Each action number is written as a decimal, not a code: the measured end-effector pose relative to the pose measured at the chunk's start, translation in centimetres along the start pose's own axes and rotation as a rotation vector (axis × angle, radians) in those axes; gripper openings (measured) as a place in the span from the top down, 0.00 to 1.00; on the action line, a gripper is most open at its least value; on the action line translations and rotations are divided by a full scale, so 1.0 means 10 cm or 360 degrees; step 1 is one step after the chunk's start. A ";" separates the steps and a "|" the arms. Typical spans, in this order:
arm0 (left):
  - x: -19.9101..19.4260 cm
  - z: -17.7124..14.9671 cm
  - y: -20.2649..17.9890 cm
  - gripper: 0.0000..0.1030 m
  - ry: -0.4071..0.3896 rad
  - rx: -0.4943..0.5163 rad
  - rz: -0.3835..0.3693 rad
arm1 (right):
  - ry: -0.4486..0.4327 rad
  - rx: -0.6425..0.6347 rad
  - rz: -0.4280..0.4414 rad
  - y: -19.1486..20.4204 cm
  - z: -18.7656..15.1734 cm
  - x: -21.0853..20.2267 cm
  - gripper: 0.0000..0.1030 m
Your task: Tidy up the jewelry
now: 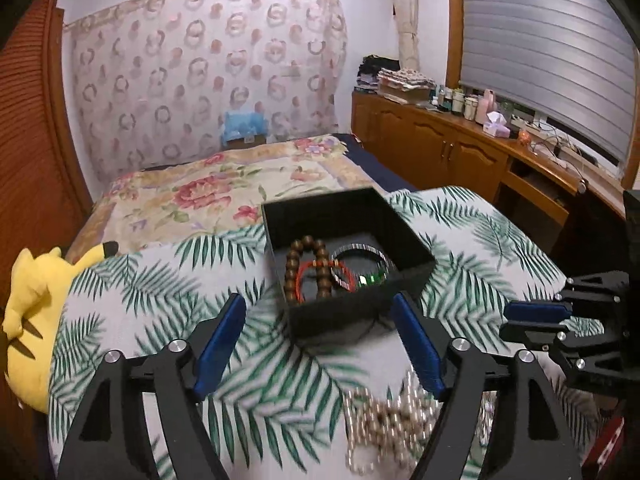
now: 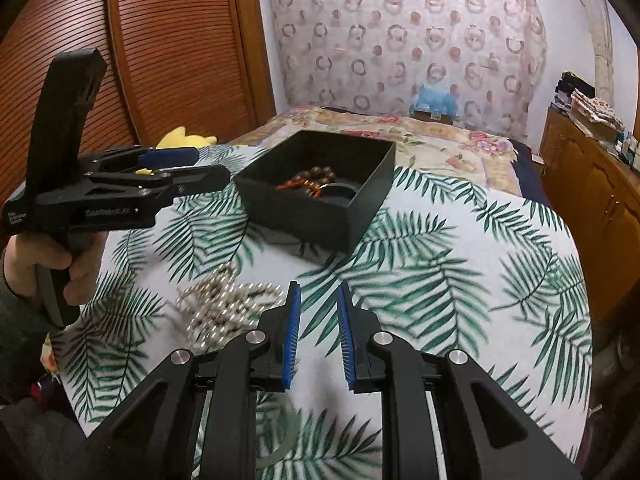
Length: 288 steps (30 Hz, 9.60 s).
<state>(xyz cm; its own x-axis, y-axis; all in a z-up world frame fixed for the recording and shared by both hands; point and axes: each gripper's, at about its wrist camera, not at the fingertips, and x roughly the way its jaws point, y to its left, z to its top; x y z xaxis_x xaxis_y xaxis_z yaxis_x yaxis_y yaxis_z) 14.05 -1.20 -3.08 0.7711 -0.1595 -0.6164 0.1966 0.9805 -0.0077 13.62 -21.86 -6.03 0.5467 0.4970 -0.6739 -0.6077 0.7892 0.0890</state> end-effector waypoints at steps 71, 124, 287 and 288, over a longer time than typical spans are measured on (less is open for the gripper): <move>-0.03 -0.77 -0.05 0.72 0.0256 0.0037 -0.0095 | 0.0076 -0.0185 -0.0011 0.22 -0.33 -0.12 0.45; -1.04 0.32 -0.14 0.96 -0.0315 0.0123 -0.0082 | -0.0015 -0.0199 0.0004 0.20 0.00 -0.19 0.45; 0.09 0.37 0.35 0.46 0.0051 -0.0084 -0.0105 | -0.0214 -0.0111 0.0080 -0.46 2.07 0.16 0.90; 0.07 0.32 0.35 0.46 0.0063 -0.0093 -0.0105 | -0.0203 -0.0108 0.0079 -0.46 2.01 0.17 0.90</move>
<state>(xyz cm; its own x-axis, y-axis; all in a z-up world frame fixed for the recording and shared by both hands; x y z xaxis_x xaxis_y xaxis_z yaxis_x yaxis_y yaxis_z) 17.22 1.77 -1.05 0.7331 -0.2201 -0.6436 0.2095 0.9733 -0.0942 28.99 -17.37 7.16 0.5808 0.5801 -0.5711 -0.6711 0.7383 0.0673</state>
